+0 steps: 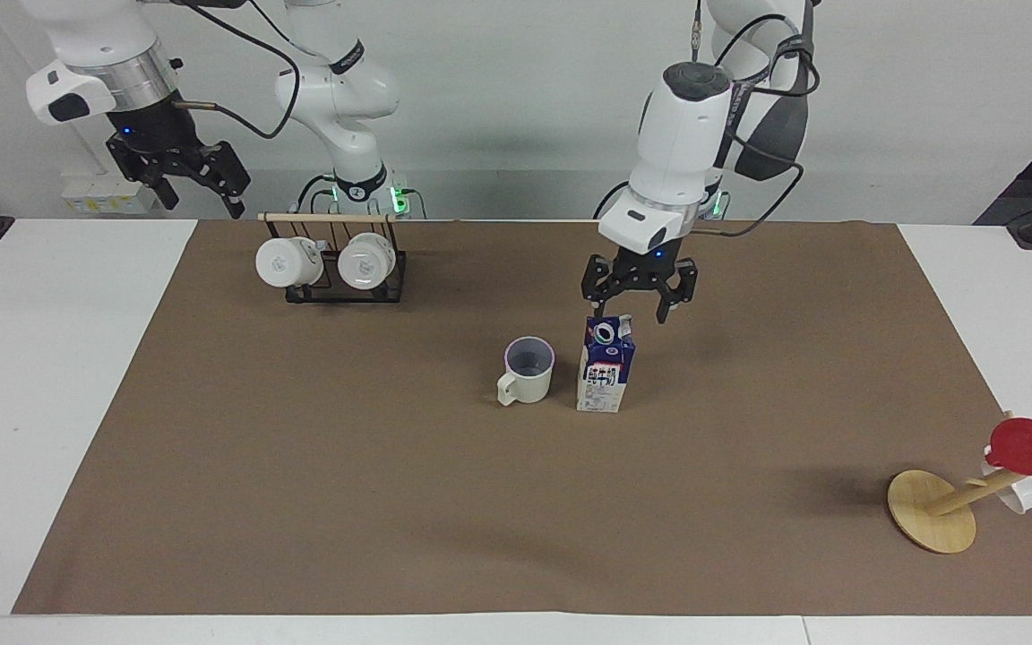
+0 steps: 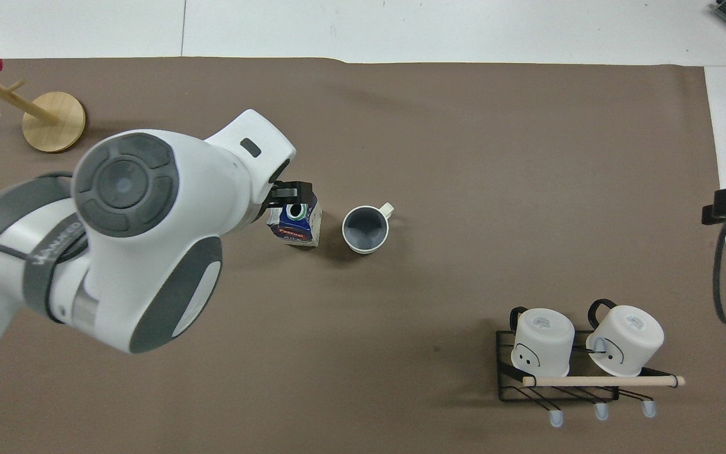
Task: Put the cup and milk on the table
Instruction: 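Set the milk carton down, open the left gripper and withdraw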
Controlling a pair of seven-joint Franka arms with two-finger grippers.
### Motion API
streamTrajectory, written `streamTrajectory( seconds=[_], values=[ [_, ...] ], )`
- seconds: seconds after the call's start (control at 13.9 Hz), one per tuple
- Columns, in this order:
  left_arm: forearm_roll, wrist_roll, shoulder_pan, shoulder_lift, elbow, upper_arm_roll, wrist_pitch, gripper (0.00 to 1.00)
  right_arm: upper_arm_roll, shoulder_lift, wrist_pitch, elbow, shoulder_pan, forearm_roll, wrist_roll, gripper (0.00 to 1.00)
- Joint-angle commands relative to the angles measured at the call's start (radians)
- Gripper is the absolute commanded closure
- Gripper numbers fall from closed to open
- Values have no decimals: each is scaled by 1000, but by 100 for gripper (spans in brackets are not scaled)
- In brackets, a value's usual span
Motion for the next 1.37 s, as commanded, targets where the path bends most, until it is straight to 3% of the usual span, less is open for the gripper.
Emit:
streamTrajectory(
  seconds=[0.0,0.43,0.58,0.79,1.15,1.29],
  values=[
    [18,94,53,-98,-23,2,-118,0,1,-23,21,-32,-12,19,-29,0],
    [-8,410,285,-186,-11,11,-216,0,3,-25,19,-32,0,5,-12,0],
    [-28,490,354,-175,89,13,-314,0,3,-25,19,-32,-1,5,-13,0],
    [-30,533,415,-125,232,17,-437,0,3,-29,19,-39,-1,5,-12,0],
    [-32,550,434,-74,331,17,-533,0,3,-31,18,-41,-1,5,-13,0],
    [-29,550,431,-89,322,14,-544,0,3,-31,18,-41,-1,5,-14,0]
  ],
)
